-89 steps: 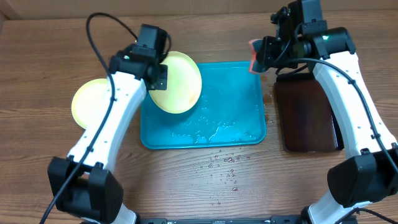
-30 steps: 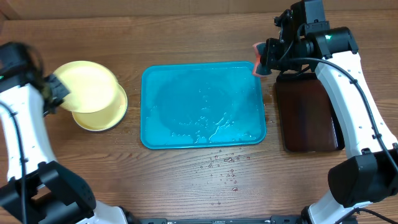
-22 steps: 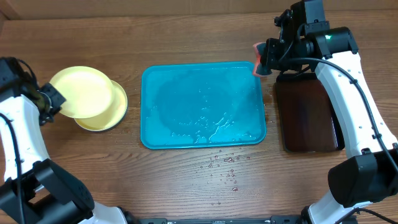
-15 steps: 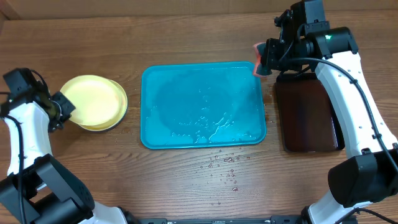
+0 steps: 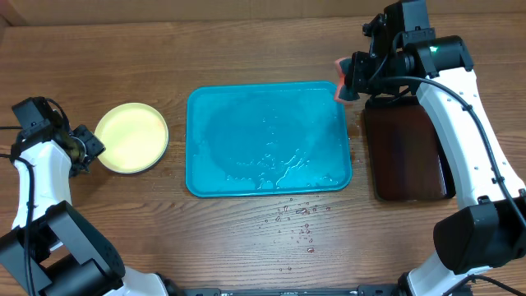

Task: Clean dirty plates on tray and stack at the side
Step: 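Carry the second yellow plate left and stack it on the plate pile, then carry the sponge right and drop it into the brown tray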

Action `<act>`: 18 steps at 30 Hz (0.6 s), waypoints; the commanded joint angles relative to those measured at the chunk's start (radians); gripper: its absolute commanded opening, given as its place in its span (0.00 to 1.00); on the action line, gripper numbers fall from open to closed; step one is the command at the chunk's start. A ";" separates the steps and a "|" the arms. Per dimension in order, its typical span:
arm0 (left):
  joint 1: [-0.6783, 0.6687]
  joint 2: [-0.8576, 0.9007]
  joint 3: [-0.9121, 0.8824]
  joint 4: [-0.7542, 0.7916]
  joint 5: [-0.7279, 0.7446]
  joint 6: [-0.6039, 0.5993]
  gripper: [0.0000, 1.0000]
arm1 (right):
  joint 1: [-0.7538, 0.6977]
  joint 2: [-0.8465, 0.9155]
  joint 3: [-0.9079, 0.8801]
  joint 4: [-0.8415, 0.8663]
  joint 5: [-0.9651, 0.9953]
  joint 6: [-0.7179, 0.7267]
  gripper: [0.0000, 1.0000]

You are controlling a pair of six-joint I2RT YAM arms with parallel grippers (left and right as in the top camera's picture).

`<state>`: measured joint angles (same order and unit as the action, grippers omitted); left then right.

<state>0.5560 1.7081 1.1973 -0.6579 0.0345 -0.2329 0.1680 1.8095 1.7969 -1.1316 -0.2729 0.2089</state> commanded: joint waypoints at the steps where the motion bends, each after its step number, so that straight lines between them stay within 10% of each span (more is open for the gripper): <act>1: -0.007 -0.027 0.016 -0.010 0.116 0.021 0.51 | -0.001 -0.003 0.005 0.003 0.003 -0.004 0.04; 18: -0.335 -0.031 0.389 -0.367 0.220 0.152 0.62 | -0.022 -0.130 0.005 -0.084 0.170 0.005 0.04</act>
<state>0.2989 1.7016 1.5658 -1.0183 0.2337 -0.1150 0.1661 1.7782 1.7969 -1.1931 -0.2180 0.2104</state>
